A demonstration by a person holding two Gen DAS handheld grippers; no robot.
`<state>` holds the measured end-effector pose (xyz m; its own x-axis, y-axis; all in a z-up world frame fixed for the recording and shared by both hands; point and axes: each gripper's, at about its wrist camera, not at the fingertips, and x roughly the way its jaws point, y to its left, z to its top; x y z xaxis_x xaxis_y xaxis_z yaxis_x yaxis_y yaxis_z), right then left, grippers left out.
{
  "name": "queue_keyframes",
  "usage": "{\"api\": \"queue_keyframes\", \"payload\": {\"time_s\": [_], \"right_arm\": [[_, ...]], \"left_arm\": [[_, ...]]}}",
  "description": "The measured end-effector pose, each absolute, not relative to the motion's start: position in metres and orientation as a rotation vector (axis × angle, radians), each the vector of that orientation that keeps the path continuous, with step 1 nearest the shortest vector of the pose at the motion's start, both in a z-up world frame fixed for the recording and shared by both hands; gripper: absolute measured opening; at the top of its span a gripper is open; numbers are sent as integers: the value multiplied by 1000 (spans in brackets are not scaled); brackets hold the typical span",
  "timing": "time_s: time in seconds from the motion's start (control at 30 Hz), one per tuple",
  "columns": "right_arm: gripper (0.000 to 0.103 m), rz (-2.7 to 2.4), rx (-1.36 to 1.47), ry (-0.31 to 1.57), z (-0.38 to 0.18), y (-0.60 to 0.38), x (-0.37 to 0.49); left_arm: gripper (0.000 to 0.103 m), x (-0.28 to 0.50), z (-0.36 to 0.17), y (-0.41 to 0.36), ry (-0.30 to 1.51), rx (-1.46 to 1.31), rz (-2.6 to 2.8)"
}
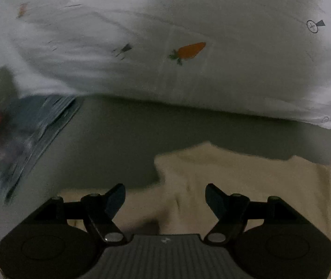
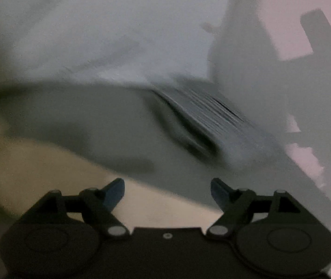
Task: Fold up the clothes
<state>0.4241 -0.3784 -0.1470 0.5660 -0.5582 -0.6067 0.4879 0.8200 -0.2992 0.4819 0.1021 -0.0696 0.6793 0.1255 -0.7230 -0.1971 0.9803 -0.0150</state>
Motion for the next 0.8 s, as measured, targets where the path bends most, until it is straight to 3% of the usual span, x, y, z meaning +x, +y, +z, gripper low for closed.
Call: {"api": "queue_keyframes", "payload": {"time_s": [0.07,0.13,0.17,0.2,0.23,0.4,0.7,0.8], "right_arm": [[82,-703,-41,782,-163,-407,398],[74,-648,68,750,-171,-424,380],[51,-593,114,730,-172,-429,375],[12,-527,153,727,-170,-431,373],[1,-495,136,740,-165,-429,375],[1,-534,-53,691,-139,-426,360],[4,-657,-137,764,-169,-454,332],[38,-653,-104,749,-153,-443,315]], "left_arm": [[77,452,-66,87,819,-141,220],[79,428,-63,77,842,-192,238],[79,418,-63,75,859,-212,242],[79,409,-63,67,892,-214,240],[79,401,-62,60,924,-215,237],[79,376,-50,46,965,-209,253],[81,332,-45,85,971,-71,375],[88,317,-56,107,985,0,393]]}}
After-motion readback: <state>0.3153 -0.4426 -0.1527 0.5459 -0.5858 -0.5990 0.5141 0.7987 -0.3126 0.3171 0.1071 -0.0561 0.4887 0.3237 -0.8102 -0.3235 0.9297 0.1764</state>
